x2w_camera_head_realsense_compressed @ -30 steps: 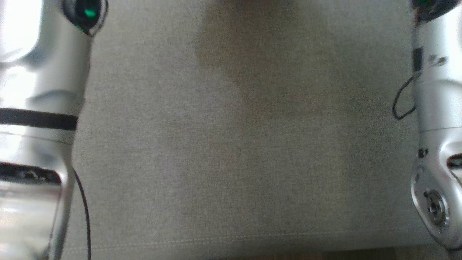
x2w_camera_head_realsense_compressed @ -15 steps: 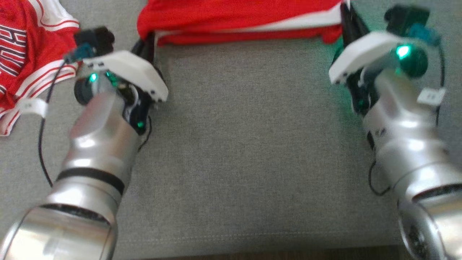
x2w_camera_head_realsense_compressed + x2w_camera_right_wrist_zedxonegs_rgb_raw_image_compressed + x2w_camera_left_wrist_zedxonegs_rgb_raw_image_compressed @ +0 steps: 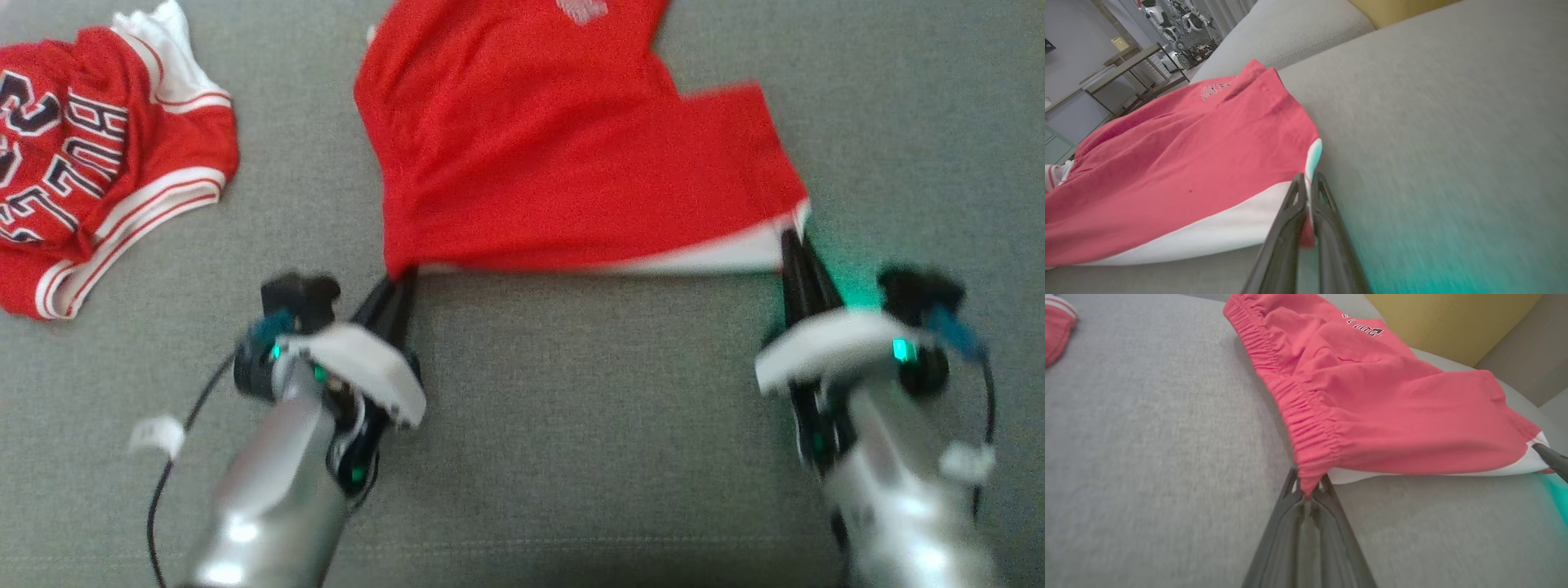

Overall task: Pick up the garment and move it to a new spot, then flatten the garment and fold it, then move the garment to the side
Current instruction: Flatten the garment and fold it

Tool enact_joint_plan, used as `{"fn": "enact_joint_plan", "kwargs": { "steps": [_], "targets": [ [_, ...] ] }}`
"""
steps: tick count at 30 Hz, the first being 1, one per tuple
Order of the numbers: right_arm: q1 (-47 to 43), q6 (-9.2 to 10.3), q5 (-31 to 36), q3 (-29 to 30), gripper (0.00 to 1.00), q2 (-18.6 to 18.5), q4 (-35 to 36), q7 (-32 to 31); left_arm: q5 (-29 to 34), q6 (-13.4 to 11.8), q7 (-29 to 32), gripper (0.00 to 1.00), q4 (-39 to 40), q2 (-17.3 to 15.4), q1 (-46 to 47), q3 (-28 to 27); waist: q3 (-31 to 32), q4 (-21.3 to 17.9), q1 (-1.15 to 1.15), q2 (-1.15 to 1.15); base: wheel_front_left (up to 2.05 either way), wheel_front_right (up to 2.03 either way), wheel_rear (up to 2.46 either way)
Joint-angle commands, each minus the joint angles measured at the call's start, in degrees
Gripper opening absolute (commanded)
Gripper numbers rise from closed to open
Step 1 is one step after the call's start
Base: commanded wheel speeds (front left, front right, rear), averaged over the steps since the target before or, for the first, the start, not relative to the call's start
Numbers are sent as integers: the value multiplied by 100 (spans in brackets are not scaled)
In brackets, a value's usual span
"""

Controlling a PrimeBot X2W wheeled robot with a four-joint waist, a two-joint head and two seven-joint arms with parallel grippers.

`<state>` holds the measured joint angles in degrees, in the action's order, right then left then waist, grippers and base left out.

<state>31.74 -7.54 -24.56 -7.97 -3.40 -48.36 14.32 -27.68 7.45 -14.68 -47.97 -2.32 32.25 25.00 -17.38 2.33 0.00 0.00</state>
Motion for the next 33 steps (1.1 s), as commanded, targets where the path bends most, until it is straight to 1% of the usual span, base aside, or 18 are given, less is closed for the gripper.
{"fn": "enact_joint_plan", "kwargs": {
  "steps": [1, 6, 10, 15, 20, 23, 26, 29, 33],
  "targets": [
    [-522, 5, 84, 27, 0, 52, 450, 66, 118, -93, -31, 0, 423, -273, -274, -215, 121, 32, 0, 0, 0, 0, 0],
    [-1851, 5, 162, 325, 0, 52, 1539, 63, 276, -275, -31, 0, 1500, -465, -1303, -341, 379, 33, 0, 0, 0, 0, 0],
    [-2692, 5, 236, 477, 0, 52, 2407, -214, 249, -475, -13, 0, 2257, -616, -2067, -409, 607, -8, 0, 0, 0, 0, 0],
    [-3629, 5, 236, 687, 0, 52, 3411, -749, 195, -772, 319, 0, 3249, -781, -2924, -397, 918, -31, 0, 0, 0, 0, 0],
    [-4327, 5, 216, 882, 0, 52, 4157, -1181, 149, -1085, 744, 0, 4162, -910, -3627, -366, 1173, -55, 0, 0, 0, 0, 0],
    [-4520, 5, 195, 995, 0, 52, 4502, -1350, 105, -1200, 974, 0, 4559, -981, -3888, -357, 1214, -82, 0, 0, 0, 0, 0],
    [-4551, 5, 180, 1048, 0, 52, 4684, -1494, 65, -1254, 1133, 0, 4790, -1044, -3969, -371, 1220, -87, 0, 0, 0, 0, 0],
    [-4406, 5, 170, 1038, 0, 52, 4743, -1580, -11, -1255, 1294, 0, 4918, -1090, -3928, -397, 1176, -70, 0, 0, 0, 0, 0],
    [-3919, 5, 249, 1007, 0, 52, 4708, -1668, -50, -1180, 1543, 0, 4989, -1188, -3649, -396, 994, 32, 0, 0, 0, 0, 0]
  ]
}}
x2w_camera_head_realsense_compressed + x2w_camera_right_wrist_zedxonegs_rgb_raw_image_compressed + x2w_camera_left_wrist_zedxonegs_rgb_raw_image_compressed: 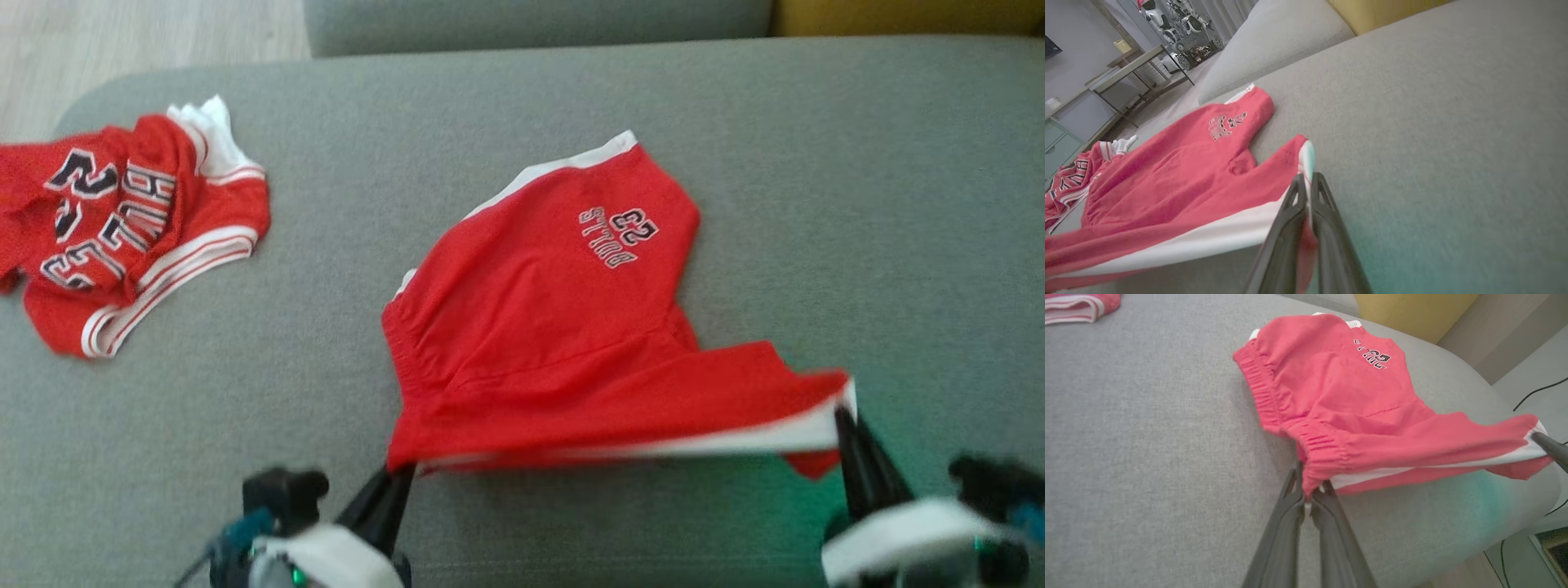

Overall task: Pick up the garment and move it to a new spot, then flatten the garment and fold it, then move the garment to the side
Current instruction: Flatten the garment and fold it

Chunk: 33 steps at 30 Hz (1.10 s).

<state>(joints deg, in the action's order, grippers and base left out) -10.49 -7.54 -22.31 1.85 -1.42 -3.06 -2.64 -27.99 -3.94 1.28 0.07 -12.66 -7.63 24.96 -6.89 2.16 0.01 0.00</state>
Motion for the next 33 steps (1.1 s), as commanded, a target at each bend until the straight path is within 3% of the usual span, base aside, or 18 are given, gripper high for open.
{"fn": "enact_joint_plan", "kwargs": {
  "steps": [1, 8, 17, 31, 32, 33],
  "targets": [
    [475, 5, 18, 12, 0, -146, 158, 9, -46, -11, 10, 0, 185, -158, 441, -390, -115, 82, -1, 0, 0, 0, 0],
    [1953, 5, 170, -96, 0, -146, -275, -183, -292, 246, 322, 0, -18, -111, 1329, -440, -647, 360, -1, 0, 0, 0, 0],
    [3907, 5, 453, -283, 0, -146, -1511, -292, -510, 635, 412, 0, -795, 82, 2597, -445, -1266, 738, -1, 0, 0, 0, 0],
    [5838, 5, 602, -419, 0, -151, -3794, 448, -705, 998, 67, 0, -2500, 362, 4141, -402, -1754, 892, -1, 0, 0, 0, 0],
    [5913, 5, 599, -425, 5, -151, -3928, 515, -714, 1016, 19, 0, -2604, 370, 4198, -388, -1772, 889, -1, 0, 0, 0, 0],
    [5982, 5, 594, -444, 42, -150, -4046, 586, -724, 1032, -33, 35, -2700, 378, 4247, -373, -1785, 886, -1, 0, 0, 0, 0]
  ]
}}
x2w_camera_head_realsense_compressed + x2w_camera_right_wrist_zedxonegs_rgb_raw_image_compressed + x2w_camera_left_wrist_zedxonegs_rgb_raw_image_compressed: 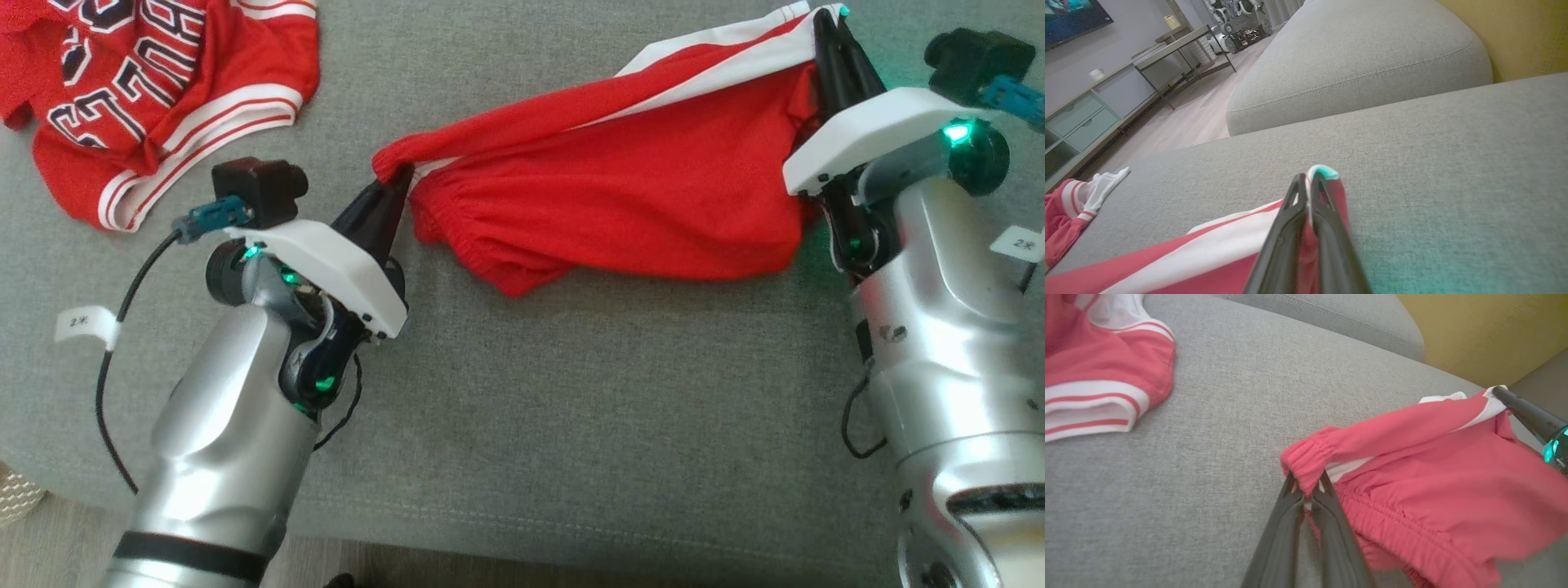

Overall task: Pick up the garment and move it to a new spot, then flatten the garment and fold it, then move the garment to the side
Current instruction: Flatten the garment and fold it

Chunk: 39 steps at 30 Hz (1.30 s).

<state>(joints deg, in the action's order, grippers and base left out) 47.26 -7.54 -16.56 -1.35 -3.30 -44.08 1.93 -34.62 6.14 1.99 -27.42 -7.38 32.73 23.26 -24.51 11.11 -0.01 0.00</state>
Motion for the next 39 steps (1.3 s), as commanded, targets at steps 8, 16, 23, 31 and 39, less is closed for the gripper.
{"fn": "enact_joint_plan", "kwargs": {
  "steps": [8, 16, 23, 31, 39],
  "targets": [
    [315, 5, -110, -550, 100, 6, -277, 864, -90, 85, -664, 100, -323, -106, 221, -123, 10, -53, 1, 0, 0, 0, 0],
    [-288, 5, 151, -787, 100, -234, 393, 1291, 315, -296, -1613, 100, -110, -161, -185, -280, 300, -159, 1, 0, 0, 0, 0],
    [-1313, 5, 780, -398, 100, -174, 1610, 1305, 1028, -809, -1696, 100, 1071, -190, -847, -856, 561, -307, 1, 0, 0, 0, 0],
    [-2386, 5, 1003, -183, 100, -34, 2417, 1191, 1602, -852, -1698, 100, 1855, -130, -1713, -1217, 883, -447, 1, 0, 0, 0, 0],
    [-3137, 5, 1090, -105, 100, 13, 3021, 833, 1889, -815, -1699, 100, 1864, -80, -2256, -1200, 1096, -504, 1, 0, 0, 0, 0]
  ]
}}
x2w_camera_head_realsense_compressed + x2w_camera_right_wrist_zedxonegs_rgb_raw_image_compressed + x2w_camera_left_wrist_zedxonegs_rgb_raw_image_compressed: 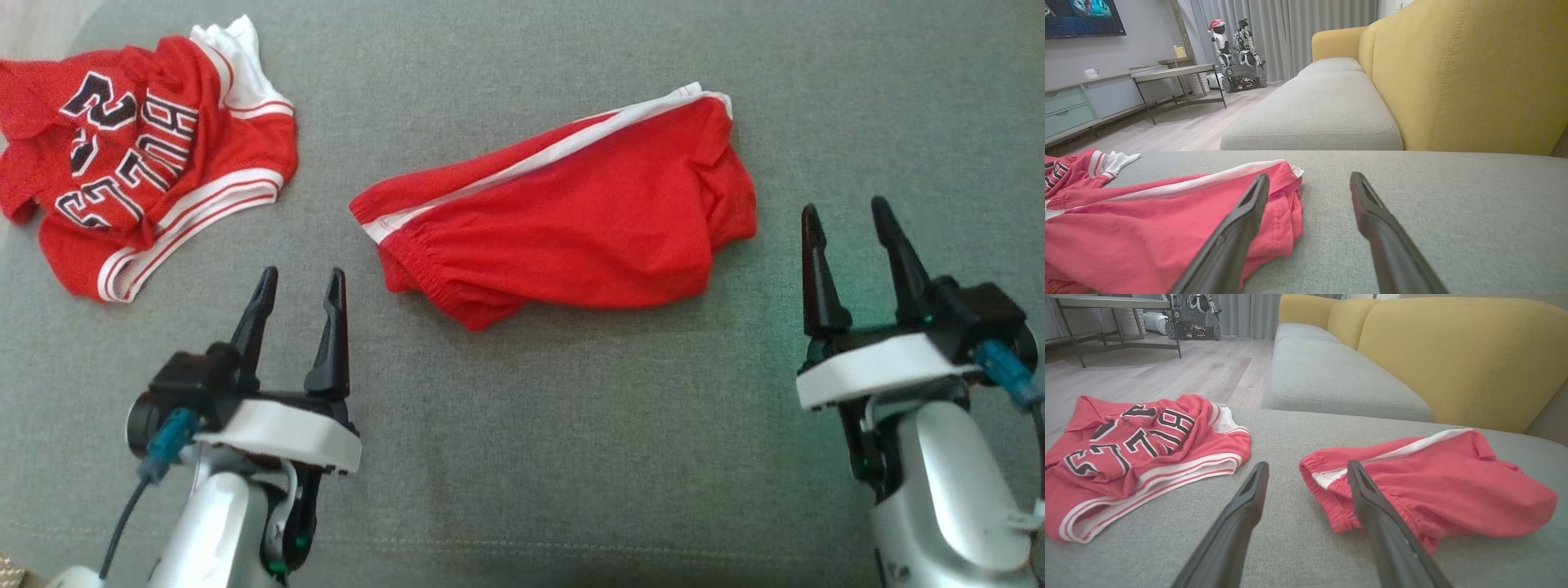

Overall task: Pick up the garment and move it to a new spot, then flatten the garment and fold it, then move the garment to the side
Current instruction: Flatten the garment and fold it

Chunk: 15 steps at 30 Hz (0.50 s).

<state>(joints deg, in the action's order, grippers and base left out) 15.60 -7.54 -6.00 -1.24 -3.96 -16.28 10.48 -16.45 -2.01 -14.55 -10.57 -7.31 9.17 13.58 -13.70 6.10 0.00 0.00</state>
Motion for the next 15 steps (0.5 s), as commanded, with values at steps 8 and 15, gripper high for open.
{"fn": "enact_joint_plan", "kwargs": {
  "steps": [8, 15],
  "targets": [
    [-238, 5, 44, -90, 100, 100, 601, -243, 179, 39, -44, 100, 82, -35, 39, -249, 78, -11, 0, 0, 0, 0, 0],
    [-287, 5, 34, -85, 100, 105, 713, -316, 212, 81, -44, 100, 26, -9, 76, -282, 71, -4, 0, 0, 0, 0, 0]
  ]
}}
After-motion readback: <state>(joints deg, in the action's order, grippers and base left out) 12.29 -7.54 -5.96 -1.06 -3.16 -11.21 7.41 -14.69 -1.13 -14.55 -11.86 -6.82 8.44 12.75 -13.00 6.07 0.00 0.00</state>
